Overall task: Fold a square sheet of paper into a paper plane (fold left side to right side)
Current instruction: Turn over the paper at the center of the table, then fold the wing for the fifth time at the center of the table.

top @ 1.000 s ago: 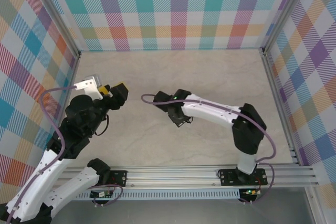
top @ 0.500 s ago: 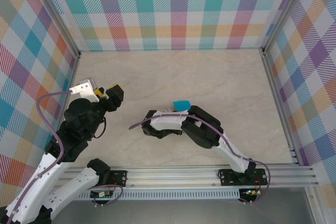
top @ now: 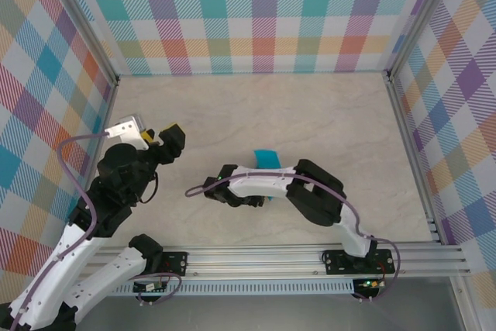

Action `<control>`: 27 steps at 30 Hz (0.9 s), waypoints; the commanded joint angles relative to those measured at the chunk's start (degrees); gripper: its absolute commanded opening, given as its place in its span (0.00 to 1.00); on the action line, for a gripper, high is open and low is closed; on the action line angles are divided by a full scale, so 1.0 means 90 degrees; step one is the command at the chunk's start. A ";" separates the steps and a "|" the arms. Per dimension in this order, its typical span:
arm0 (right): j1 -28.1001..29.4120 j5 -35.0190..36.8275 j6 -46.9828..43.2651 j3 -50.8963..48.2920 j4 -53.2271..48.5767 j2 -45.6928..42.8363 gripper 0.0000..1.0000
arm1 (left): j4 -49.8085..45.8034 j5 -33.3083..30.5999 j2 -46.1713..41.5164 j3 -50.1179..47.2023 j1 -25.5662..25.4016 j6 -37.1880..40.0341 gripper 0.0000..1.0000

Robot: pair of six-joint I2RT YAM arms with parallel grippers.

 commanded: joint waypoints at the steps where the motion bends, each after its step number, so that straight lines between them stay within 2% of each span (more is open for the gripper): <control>1: 0.0029 -0.0881 -0.0132 -0.0339 0.0428 -0.1011 0.74 | -0.0212 -0.0115 0.0374 -0.0134 0.0079 -0.0436 0.87; 5: -0.0067 -0.1144 -0.0024 -0.0884 0.0781 -0.2102 1.00 | -0.0049 0.0445 0.1136 -0.0260 0.0243 -0.0999 0.89; 8: -0.0406 -0.1542 0.0106 -0.1372 0.1117 -0.2949 1.00 | 0.0463 0.1464 0.1769 -0.0461 0.0514 -0.1389 0.89; 11: -0.1058 -0.2270 0.0233 -0.2073 0.1806 -0.3924 1.00 | 0.1427 0.2526 0.2533 -0.0763 0.0583 -0.1714 0.89; 16: -0.2692 -0.4643 0.0620 -0.3684 0.3659 -0.5826 1.00 | 0.2960 0.4197 0.4152 -0.0952 0.0544 -0.2047 0.86; 19: -0.3630 -0.5798 0.0954 -0.4607 0.4560 -0.6770 1.00 | 0.3581 0.4748 0.5072 -0.0811 0.0378 -0.2130 0.84; 22: -0.4600 -0.7035 0.1299 -0.5323 0.5297 -0.7294 1.00 | 0.3898 0.5102 0.5872 -0.0518 0.0158 -0.2087 0.82; 27: -0.5833 -0.8821 0.2013 -0.6260 0.6673 -0.7285 1.00 | 0.4337 0.5399 0.7001 -0.0113 -0.0083 -0.2239 0.74</control>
